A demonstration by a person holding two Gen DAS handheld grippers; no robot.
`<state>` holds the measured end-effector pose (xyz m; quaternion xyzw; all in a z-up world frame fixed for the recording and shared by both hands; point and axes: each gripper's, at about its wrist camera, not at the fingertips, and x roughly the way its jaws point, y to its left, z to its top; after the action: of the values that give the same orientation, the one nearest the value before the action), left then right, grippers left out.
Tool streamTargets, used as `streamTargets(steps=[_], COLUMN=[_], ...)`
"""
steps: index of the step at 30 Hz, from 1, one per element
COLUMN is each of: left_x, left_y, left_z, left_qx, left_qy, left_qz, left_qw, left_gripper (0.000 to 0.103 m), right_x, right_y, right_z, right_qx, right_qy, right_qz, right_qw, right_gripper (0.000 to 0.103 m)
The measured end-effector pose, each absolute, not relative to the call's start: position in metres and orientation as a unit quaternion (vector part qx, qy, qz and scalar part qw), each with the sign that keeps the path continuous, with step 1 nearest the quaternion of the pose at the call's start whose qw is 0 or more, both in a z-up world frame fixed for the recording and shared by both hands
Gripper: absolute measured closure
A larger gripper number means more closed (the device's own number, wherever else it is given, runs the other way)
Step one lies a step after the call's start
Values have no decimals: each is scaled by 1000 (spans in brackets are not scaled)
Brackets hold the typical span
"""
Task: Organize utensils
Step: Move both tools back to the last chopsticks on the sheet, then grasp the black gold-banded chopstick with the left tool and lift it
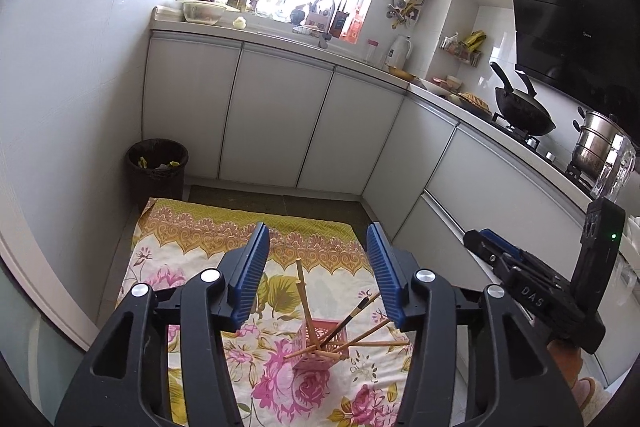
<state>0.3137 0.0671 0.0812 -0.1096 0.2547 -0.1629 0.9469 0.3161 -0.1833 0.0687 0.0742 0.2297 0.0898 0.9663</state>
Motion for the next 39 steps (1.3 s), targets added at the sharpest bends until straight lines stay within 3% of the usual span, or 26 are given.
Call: streamTargets(steps=[3, 5, 7, 9, 10, 16, 23, 28, 30, 32, 39], left_x=[301, 290, 279, 267, 262, 247, 232, 230, 234, 237, 247], left_y=[70, 72, 74, 76, 77, 77, 87, 73, 64, 57, 48], left_z=[78, 73, 63, 49, 40, -37, -171, -214, -227, -239, -261], left_qx=[-110, -105, -101, -102, -101, -102, -185, -179, -177, -178, -187], left_qy=[262, 273, 288, 307, 318, 447, 633, 682, 699, 714, 720], left_qz=[-156, -146, -135, -122, -114, -84, -45, -32, -34, -28, 5], left_qw=[946, 945, 943, 938, 936, 885, 750, 708, 692, 677, 669], left_gripper=[44, 35, 26, 10, 7, 7, 7, 22, 41, 51, 74], right_x=[296, 278, 256, 235, 225, 183, 151, 139, 134, 132, 133], right_y=[-189, -193, -200, -208, -210, -215, -201, -203, -205, -210, -227], right_z=[77, 78, 76, 69, 63, -3, -120, -165, -171, -171, -176], right_qx=[78, 83, 95, 115, 125, 176, 219, 245, 248, 255, 282], right_qy=[222, 218, 213, 212, 219, 320, 479, 530, 535, 534, 530], right_qz=[90, 84, 76, 65, 65, 65, 83, 90, 93, 93, 95], right_qw=[968, 969, 969, 968, 966, 929, 846, 807, 802, 801, 794], right_gripper=[52, 42, 20, 11, 8, 7, 7, 7, 7, 7, 7])
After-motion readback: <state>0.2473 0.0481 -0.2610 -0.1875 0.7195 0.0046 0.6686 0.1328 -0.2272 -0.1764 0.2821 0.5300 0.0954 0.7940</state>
